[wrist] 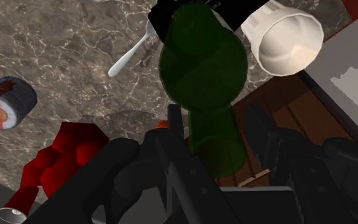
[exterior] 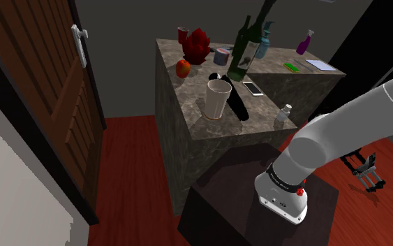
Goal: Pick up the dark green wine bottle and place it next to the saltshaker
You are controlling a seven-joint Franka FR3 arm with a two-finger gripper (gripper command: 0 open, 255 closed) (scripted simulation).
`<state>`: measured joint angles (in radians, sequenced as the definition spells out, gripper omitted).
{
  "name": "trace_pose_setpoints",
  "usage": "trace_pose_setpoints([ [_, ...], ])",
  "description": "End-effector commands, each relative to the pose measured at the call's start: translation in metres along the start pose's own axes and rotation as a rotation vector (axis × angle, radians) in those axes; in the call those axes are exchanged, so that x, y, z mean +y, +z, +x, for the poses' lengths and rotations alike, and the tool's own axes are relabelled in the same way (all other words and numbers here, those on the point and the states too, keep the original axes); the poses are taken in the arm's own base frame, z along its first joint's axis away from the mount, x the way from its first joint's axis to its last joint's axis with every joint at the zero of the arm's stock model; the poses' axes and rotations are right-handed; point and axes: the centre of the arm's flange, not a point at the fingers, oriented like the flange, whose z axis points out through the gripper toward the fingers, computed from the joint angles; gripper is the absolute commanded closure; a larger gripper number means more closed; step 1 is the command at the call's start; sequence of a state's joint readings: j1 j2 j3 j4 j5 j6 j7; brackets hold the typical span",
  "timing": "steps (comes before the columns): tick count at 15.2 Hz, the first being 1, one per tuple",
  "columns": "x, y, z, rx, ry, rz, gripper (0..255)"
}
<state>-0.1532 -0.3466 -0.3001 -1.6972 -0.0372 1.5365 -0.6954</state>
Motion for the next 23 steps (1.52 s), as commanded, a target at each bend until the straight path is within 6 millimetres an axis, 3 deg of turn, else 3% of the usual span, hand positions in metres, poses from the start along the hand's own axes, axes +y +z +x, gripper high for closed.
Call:
trace_pose_setpoints([
  [1, 0.012, 0.0, -0.025, 0.0, -0.002, 0.0, 255],
  [8, 0.055, -0.013, -0.11, 0.0, -0.002, 0.0, 255],
  [23, 0.051, 0.065, -0.123, 0.0, -0.002, 0.0, 255],
])
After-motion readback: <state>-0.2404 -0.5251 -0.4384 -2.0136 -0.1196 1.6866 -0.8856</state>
